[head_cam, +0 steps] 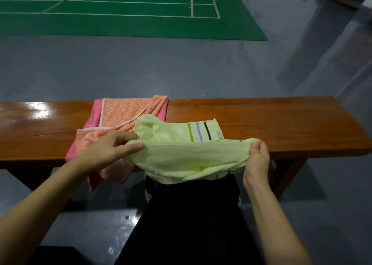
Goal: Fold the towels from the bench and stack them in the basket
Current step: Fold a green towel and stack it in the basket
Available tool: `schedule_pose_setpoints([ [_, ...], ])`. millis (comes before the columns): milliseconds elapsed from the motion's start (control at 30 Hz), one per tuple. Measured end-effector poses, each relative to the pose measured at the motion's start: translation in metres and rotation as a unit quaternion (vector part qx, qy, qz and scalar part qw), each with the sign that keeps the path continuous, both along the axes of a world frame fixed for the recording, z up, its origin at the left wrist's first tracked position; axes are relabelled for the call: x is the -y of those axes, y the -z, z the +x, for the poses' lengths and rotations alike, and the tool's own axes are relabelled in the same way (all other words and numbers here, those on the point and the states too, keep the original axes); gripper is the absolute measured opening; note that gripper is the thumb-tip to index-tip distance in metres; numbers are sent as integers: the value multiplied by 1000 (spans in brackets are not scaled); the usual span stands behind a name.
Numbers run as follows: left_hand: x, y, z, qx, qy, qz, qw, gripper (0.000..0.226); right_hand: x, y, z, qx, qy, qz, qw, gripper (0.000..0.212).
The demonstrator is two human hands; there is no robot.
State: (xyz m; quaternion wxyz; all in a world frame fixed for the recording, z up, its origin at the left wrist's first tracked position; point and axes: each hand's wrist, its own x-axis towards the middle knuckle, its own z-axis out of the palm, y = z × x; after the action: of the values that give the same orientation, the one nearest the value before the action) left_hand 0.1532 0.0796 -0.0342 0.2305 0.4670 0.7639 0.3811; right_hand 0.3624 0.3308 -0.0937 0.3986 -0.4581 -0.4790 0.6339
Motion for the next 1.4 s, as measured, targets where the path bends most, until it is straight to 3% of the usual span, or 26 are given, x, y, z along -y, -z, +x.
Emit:
schedule_pose_setpoints([
  [33,1,-4,5,61,-2,37,997,50,-1,0,1,5,5,6,1000,29],
  [100,2,-7,11,57,0,51,997,50,-3,1,4,17,8,16,1000,29],
  [200,4,-8,4,-216,13,-23,976,45,-3,3,5,31,0,32,999,28],
  [333,7,-10,-5,-405,8,-46,913,24,-3,2,5,40,6,51,998,27],
  [467,8,-9,-8,-460,-2,-106,882,33,-3,0,4,48,7,68,997,21],
  [600,6,-13,-7,-475,10,-108,873,17,0,-1,1,43,3,65,997,21],
  [700,3,-15,-4,-456,4,-113,883,9,0,-3,0,46,2,74,996,21],
  [833,6,-17,-8,-371,-67,-108,920,6,-4,-6,-1,52,-6,82,995,21],
  [967,2,-22,-3,-358,-127,-76,922,13,-6,-17,-6,48,-6,92,995,24],
  [1067,-9,-42,0,-162,-215,28,963,4,-16,-39,-19,19,-2,97,995,26],
  [1133,-16,-54,-3,-22,-268,148,952,2,-25,-63,-30,3,-13,111,994,28],
  [1200,-20,-70,-8,60,-299,244,921,3,-31,-96,-40,-14,-19,136,990,29],
  [1267,-20,-90,-9,49,-304,300,903,7,-35,-133,-46,-30,-12,171,985,30],
  [1400,-14,-130,-10,-81,-297,336,890,14,-37,-186,-44,-30,-8,269,963,22],
])
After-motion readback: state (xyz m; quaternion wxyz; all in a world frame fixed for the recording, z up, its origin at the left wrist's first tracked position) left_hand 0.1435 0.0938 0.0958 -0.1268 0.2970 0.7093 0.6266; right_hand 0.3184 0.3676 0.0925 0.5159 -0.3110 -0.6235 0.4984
